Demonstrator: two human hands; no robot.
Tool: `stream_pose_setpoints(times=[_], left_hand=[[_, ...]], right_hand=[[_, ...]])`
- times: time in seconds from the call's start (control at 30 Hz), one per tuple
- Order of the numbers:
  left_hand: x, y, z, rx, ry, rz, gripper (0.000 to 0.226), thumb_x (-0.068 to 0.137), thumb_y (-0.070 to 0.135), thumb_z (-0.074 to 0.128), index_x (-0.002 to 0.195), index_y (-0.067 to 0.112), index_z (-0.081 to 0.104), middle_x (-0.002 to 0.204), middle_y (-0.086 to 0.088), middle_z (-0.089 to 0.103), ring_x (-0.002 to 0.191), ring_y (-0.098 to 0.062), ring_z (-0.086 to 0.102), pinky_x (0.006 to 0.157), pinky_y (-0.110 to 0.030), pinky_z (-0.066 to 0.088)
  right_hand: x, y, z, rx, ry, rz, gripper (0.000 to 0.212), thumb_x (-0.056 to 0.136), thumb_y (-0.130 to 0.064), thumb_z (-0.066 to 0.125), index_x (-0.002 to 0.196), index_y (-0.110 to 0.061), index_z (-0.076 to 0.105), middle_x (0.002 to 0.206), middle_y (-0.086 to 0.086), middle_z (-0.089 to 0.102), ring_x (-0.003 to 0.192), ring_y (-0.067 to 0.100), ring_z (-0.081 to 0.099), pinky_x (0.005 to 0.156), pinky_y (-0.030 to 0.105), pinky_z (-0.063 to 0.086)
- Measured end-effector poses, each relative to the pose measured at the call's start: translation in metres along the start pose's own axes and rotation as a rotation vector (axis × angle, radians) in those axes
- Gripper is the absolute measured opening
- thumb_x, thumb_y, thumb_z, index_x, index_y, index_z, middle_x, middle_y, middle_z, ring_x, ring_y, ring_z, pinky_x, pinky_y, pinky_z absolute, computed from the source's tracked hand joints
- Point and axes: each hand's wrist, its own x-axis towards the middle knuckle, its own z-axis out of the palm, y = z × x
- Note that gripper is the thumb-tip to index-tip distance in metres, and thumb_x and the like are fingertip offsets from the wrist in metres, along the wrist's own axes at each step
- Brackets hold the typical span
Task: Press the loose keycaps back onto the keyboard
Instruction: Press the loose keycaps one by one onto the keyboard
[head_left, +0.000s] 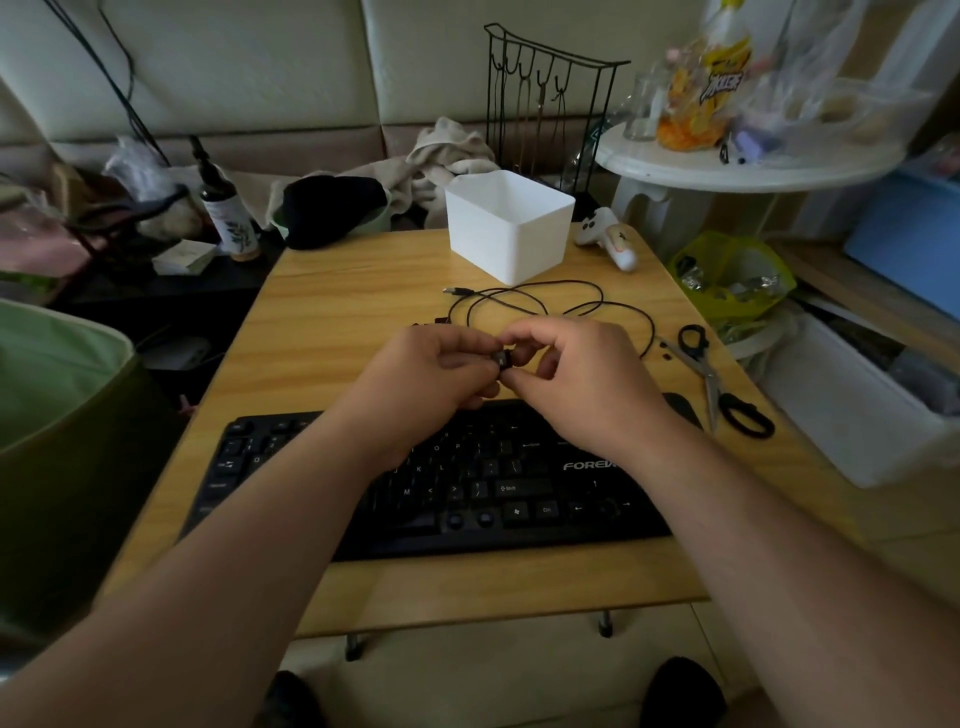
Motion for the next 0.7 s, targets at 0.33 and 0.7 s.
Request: stream_pose_setpoints(times=[0.33,0.7], left_hand=[[-0.016,0.005,-0.003,0.052,0.019,0.044,0.026,0.094,0.003,0.071,0.115,0.019,0.074,0.095,0.001,0.080,0.094,-0.016,0.076,0.087,-0.029,0.061],[-0.020,0.007,-0.002,0.051,0.051,0.053,0.024,0.089,0.003,0.077,0.108,0.016,0.071,0.093,0.001,0.080,0.085,-0.013,0.074,0.089,-0.038,0.059]], right_hand=[[-0.008,-0.005,-0.005,0.045,0.059,-0.065,0.029,0.083,-0.022,0.084,0.107,-0.035,0.078,0.090,-0.023,0.068,0.071,0.006,0.062,0.064,0.009,0.047],[-0.009,-0.007,-0.005,0.107,0.052,-0.033,0.024,0.085,-0.021,0.083,0.101,-0.039,0.078,0.085,-0.026,0.069,0.075,0.007,0.065,0.063,0.010,0.047]])
